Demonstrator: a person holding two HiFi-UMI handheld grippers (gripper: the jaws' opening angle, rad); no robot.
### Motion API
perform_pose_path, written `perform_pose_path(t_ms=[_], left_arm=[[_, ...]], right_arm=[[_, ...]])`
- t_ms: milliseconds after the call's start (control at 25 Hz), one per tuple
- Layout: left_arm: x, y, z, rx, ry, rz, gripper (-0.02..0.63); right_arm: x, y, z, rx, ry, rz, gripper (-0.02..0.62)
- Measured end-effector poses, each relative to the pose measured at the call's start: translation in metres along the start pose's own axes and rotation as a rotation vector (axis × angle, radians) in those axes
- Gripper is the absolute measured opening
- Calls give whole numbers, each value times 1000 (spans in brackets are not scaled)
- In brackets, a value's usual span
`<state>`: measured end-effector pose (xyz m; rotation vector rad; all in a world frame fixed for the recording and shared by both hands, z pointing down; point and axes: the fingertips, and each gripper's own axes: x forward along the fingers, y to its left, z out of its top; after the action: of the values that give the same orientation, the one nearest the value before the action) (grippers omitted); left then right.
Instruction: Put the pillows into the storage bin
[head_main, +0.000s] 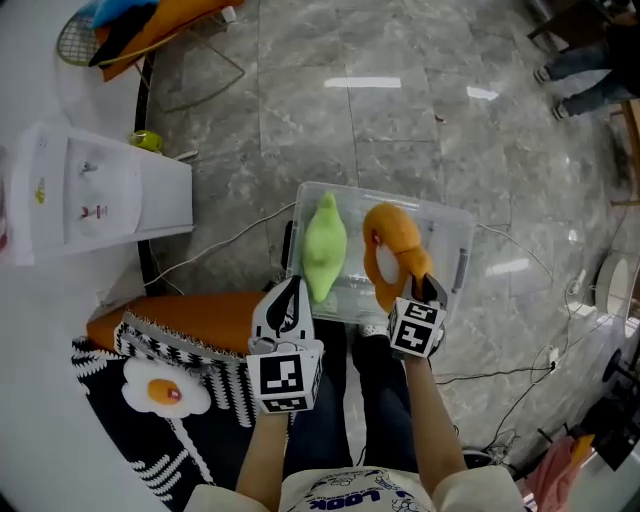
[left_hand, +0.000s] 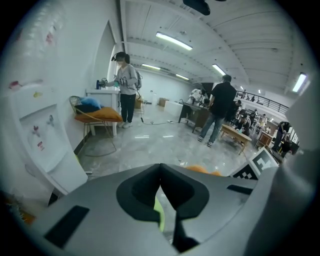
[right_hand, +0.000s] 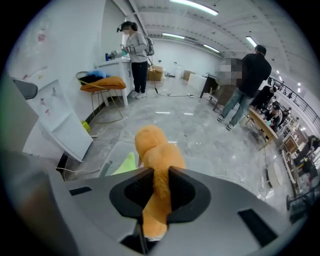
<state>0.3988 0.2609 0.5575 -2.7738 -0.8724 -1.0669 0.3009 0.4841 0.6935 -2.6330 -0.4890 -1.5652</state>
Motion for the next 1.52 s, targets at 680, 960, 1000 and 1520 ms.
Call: perform_pose_path(t_ms=[680, 960, 1000, 1520], left_arm=[[96, 10, -124, -39, 109, -73, 14], [116, 3, -155, -122, 98, -81, 14], [117, 3, -160, -128, 104, -83, 14], [114, 19, -193, -124, 171, -71, 14]], right_arm=[[183, 19, -124, 75, 211, -130, 89], [234, 24, -165, 53, 285, -173, 97], [239, 25, -169, 52, 292, -179, 100], [269, 74, -158, 57, 242, -77, 155]])
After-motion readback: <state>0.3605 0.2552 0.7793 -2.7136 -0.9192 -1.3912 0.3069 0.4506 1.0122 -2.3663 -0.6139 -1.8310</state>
